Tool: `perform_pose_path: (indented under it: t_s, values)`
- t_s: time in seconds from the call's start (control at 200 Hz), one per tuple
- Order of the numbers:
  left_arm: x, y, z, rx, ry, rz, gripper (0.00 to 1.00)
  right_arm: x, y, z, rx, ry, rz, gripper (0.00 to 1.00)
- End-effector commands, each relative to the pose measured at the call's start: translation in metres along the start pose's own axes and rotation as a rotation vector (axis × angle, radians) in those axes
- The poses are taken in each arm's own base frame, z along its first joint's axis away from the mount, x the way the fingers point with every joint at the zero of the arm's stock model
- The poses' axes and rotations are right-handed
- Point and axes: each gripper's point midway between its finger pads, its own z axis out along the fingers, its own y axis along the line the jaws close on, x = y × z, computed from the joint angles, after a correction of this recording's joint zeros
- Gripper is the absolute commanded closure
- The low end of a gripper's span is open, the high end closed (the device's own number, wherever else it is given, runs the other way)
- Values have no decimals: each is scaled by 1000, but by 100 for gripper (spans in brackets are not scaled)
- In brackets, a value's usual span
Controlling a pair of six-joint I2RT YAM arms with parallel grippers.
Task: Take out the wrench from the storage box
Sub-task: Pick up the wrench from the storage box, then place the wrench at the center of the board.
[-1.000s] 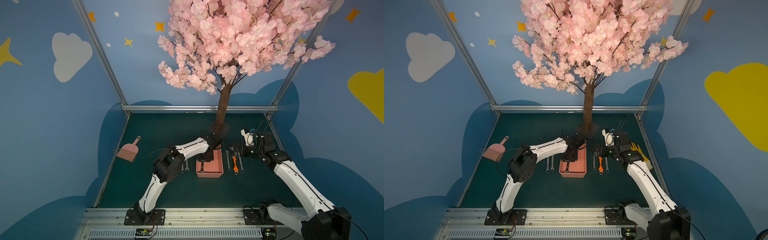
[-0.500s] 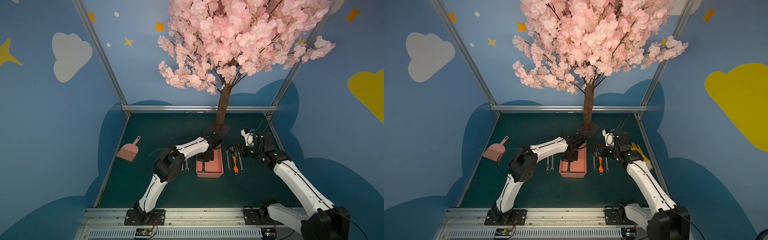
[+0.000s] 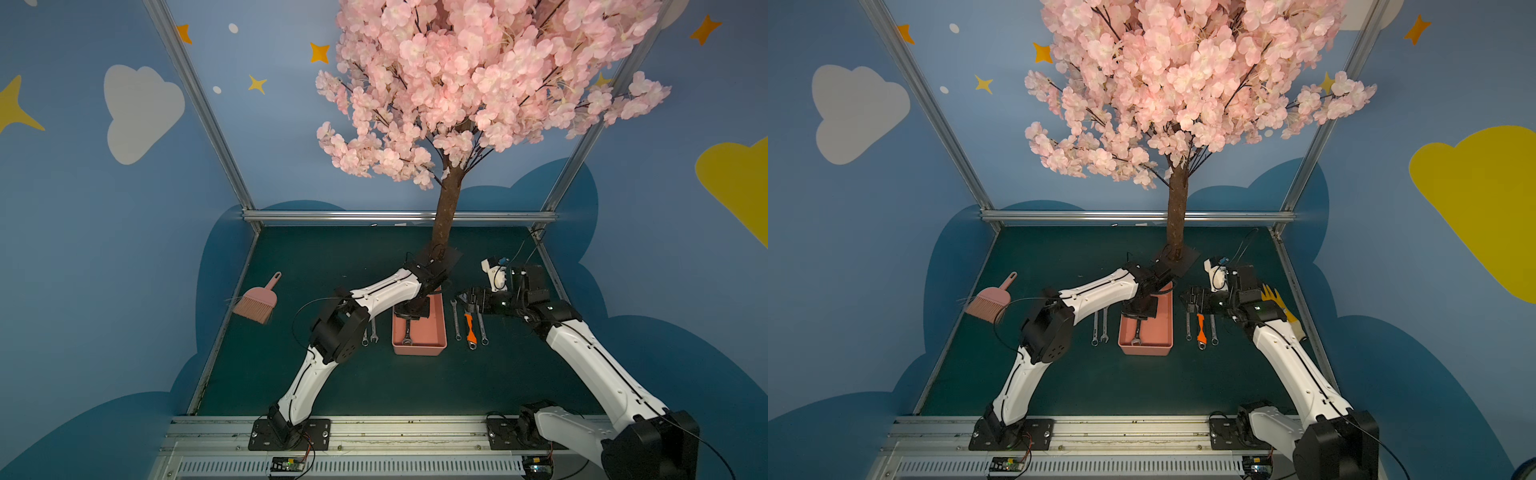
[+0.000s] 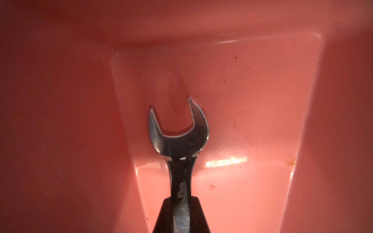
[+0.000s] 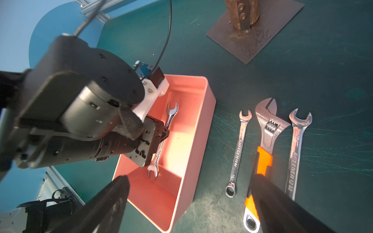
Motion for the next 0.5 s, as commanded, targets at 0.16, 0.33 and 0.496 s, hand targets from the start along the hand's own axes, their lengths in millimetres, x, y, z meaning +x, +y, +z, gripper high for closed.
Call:
perform_pose_path:
  t_s: [0.16, 0.33, 0.496]
  values:
    - [-4, 15, -55, -31, -3, 25, 97, -9, 19, -3, -94, -9, -16, 2]
    - [-4, 27, -98, -29, -5, 39, 98, -16, 31, -10, -141, -15, -27, 2]
    - [2, 52, -119, -64, 15, 46, 97, -22, 51, -13, -239, -27, -62, 2]
